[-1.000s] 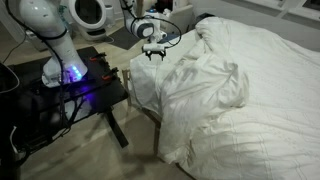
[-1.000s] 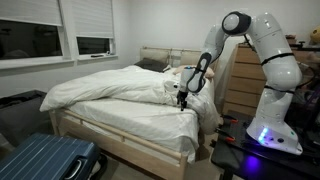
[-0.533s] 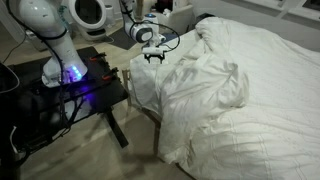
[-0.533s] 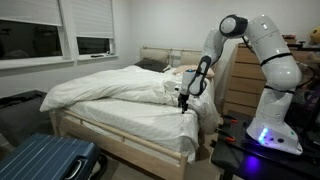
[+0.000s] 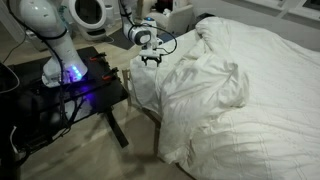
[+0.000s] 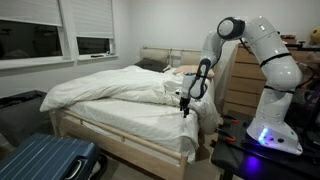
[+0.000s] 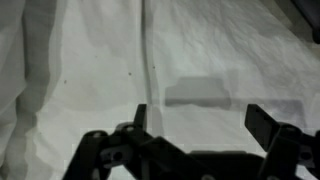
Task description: Straighten the bottom right corner of the bedsheet
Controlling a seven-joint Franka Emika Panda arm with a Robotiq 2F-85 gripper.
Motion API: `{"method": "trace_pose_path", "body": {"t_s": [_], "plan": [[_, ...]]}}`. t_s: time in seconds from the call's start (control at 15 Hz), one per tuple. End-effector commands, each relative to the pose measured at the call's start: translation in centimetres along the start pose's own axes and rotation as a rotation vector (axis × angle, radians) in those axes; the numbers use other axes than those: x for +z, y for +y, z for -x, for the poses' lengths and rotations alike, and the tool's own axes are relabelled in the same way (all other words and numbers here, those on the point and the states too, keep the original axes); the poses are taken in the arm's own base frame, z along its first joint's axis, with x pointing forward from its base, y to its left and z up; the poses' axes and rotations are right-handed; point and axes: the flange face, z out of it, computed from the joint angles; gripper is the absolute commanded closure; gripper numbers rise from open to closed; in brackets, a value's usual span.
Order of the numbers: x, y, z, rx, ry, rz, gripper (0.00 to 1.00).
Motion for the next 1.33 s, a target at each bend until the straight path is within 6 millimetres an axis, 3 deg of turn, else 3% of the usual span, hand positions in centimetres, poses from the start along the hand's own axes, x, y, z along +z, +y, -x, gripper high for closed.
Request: {"method": "trace_pose_path", "body": {"t_s": [0.0, 0.47, 1.27], "plan": [[0.0, -1.1, -0.4, 0.044, -0.032, -0.025, 0.00], [1.2, -2.3, -0.5, 0.093, -0.057, -0.060, 0.00], [2.6, -2.6, -0.2, 0.098, -0.030, -0.051, 0.00]]}}
